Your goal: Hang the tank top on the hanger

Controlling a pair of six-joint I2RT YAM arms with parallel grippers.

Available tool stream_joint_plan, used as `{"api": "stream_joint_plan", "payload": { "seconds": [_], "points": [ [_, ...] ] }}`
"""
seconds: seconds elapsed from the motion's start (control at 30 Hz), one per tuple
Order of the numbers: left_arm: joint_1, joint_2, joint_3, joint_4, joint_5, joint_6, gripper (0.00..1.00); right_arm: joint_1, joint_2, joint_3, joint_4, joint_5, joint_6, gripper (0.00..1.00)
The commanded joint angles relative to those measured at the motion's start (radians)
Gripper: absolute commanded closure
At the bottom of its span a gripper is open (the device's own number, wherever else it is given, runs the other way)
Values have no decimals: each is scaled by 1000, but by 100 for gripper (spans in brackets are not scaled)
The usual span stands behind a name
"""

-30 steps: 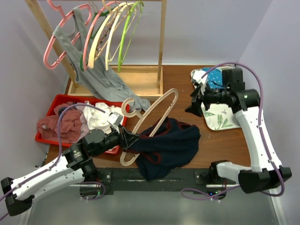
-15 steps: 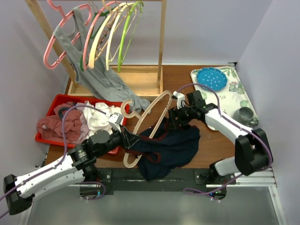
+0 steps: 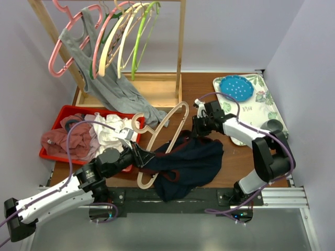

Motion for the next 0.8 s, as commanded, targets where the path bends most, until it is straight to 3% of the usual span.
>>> {"api": "stream_joint_plan", "payload": {
  "seconds": [0.0, 0.1, 0.27, 0.6, 0.77],
  "points": [
    [-2, 1, 8, 50, 21, 50, 100, -79, -133, 28, 48, 79, 11, 92],
    [-2, 28, 0, 84, 84, 104, 100, -164, -194, 29, 48, 65, 26, 100],
    [-3, 102, 35, 121, 196, 190, 100, -225, -243, 57, 30, 38, 20, 100],
    [-2, 225, 138, 78, 259, 294, 100, -242, -253, 140, -36, 48, -26, 84],
    [-2, 196, 160, 52, 210, 302, 100, -243, -214, 158, -67, 73, -54, 85]
  ]
}}
